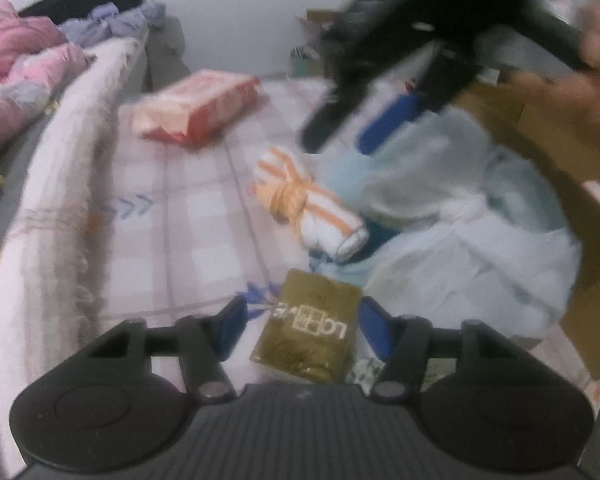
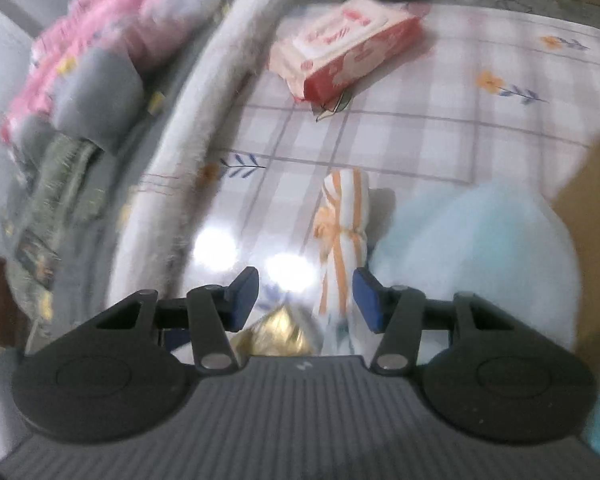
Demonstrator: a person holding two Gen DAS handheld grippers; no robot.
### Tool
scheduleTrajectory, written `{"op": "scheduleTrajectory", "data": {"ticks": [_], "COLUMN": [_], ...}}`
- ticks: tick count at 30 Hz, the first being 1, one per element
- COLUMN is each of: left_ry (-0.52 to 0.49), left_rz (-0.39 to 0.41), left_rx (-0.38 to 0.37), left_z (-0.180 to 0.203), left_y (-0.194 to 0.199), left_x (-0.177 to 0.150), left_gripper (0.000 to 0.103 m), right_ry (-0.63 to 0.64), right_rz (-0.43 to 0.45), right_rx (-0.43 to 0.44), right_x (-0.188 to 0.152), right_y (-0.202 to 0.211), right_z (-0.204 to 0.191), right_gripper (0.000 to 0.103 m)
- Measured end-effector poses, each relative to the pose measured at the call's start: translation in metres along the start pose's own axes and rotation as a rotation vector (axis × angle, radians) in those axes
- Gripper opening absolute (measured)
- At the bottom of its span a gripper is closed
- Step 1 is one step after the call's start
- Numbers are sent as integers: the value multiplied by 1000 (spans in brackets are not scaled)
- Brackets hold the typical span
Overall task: Organize soft objects
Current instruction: 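Move the right gripper to the orange-striped rolled cloth and grasp it, then carry the orange-striped cloth into the box and open the right gripper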
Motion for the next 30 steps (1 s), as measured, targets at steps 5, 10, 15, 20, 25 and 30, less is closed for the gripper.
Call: {"op": "scheduleTrajectory", "data": {"ticks": [5, 10, 15, 20, 25, 30], "left_ry": [-27, -9, 9, 37, 86, 113], "left_rz": [-52, -74, -84, -81, -69, -8], "left_rx": [-27, -61, -77, -66, -64, -37], "left_z": [-3, -7, -10, -14, -20, -24], "left_y": [-19, -28, -32, -27, -17, 13], "left_x": [-9, -10, -10, -8, -6, 1], "left_gripper": [64, 67, 64, 55, 54, 54], "right_ry": [18, 39, 10, -35, -67, -86], "right_rz": [-72, -112, -143, -91, -26, 59], "right_rx": [-51, -60, -67, -22, 33, 96], "right_x": [14, 12, 8, 12, 16, 13], "right_y": [-53, -82, -98, -83, -55, -3], "right_z": [16, 14, 19, 16, 6, -4], "right_gripper": [52, 52, 42, 39, 39, 39]}}
Point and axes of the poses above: each gripper's, at about its wrist camera, not at the fingertips, and y roughly against the way its jaws point, z to its right, x to its top, the point moved 8 cm from there along -y, roughly the way its jaws point, and after that the axes turned 2 degrees about y, right-handed, at the moved point
